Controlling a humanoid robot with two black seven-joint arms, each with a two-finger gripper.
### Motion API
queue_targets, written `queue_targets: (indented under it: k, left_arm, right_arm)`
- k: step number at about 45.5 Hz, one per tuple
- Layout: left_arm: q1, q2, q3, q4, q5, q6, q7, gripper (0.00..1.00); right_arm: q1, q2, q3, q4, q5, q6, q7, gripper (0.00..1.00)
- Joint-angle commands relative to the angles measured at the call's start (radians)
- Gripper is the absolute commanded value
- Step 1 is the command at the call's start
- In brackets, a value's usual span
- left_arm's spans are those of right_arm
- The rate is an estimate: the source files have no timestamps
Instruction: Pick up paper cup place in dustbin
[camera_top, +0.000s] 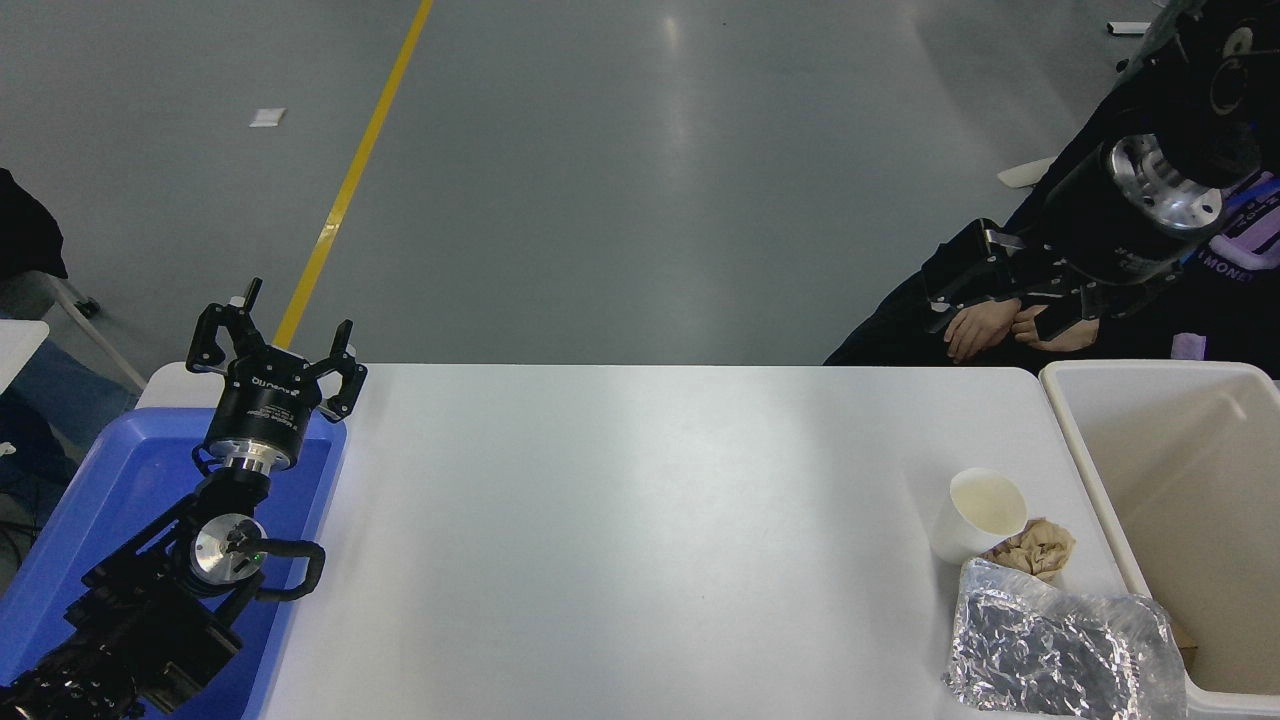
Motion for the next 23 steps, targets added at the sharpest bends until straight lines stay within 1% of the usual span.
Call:
queue_targets:
  k: [1, 23]
  left_arm:
    - [0.0, 0.0, 0.0, 0.0, 0.0, 0.0, 0.0, 0.98]
    - [0.0, 0.0, 0.0, 0.0, 0.0, 0.0, 0.0, 0.98]
  right_arm:
    - [-0.008, -0.004, -0.003, 0.004, -0.006, 0.003, -0.021, 1.0]
    - [-0.115, -0.018, 0.005, -0.032, -0.018, 0.003, -0.022, 1.0]
